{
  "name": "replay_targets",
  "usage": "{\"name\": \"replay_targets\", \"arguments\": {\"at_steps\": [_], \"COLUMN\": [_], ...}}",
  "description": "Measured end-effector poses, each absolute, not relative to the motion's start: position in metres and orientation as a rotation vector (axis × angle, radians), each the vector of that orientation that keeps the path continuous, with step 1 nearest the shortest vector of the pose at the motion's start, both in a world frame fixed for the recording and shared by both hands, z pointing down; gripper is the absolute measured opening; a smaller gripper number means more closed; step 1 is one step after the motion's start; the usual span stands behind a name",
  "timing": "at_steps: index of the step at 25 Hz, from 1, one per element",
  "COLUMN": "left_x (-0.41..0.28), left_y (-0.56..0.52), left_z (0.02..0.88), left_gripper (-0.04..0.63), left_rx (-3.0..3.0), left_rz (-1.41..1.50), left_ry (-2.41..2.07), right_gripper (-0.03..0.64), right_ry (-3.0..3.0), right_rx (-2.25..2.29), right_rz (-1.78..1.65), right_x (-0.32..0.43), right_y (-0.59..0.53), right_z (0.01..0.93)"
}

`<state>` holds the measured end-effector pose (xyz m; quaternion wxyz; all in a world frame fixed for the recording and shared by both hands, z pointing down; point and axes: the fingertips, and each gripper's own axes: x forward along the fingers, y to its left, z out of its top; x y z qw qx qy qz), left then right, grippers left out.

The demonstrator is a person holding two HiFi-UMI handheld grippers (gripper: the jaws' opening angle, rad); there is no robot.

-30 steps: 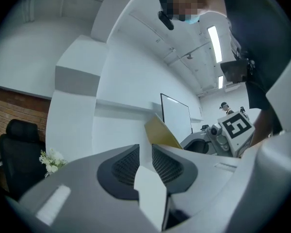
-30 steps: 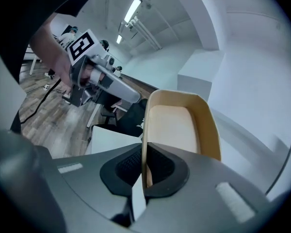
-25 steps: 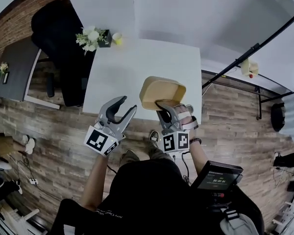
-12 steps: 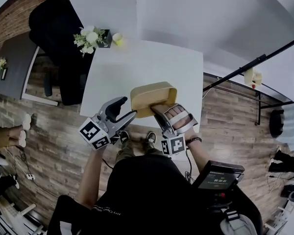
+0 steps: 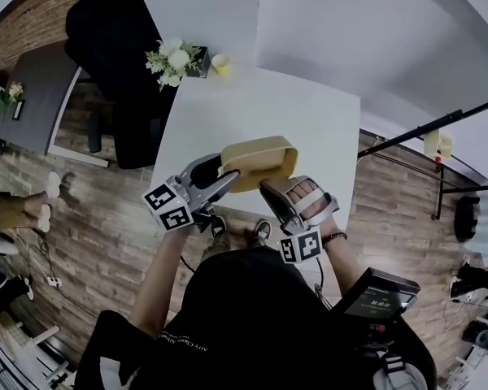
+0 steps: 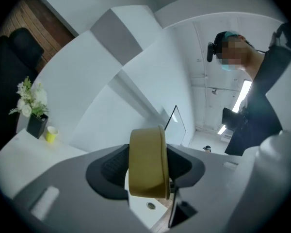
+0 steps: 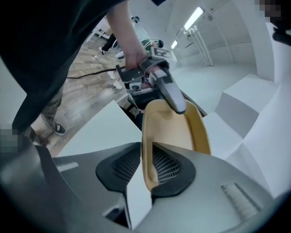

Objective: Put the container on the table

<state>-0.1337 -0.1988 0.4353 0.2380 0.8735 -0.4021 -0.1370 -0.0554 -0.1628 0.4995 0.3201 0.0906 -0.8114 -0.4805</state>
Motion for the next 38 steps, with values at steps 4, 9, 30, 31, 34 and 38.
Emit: {"name": "replay_targets", "arguments": {"at_steps": [4, 9, 30, 31, 34, 38], "left_x": [-0.171, -0.193, -0.144, -0.148, -0.154, -0.130], "left_y": [-0.207, -0.202, -0.196, -0.197, -0.194, -0.183], "left_z": [0.444, 0.449, 0.455, 0.448, 0.429, 0.449], "left_gripper": [0.212, 0.212, 0.266, 0.267, 0.276, 0.322], "left_rx": [2.308, 2.142, 2.319, 2.361, 2.546, 2.826], "left_rz": [-0.416, -0.576, -0.450, -0.477, -0.480, -0.099], "left_ry": [-1.136, -0.948, -0.780, -0.819, -0.920, -1.004], "right_gripper": [0.179, 0.370, 0.518, 0.515, 0.515, 0.515], "right_ry": [-2.400, -2.624, -2.774, -2.783, -2.821, -2.860], "right_rx": [0.305, 0.337, 0.226, 0.240, 0.298, 0.419], "right_rz": [-0.970, -0.564, -0.424, -0.402, -0.295, -0.083], "right_x": [-0.046, -0.022, -0.044, -0.042, -0.034, -0.022], "right_y": [-0.170, -0.197, -0.190, -0.192, -0.200, -0.213], "right_z": [0.477, 0.462, 0.455, 0.457, 0.461, 0.464]}}
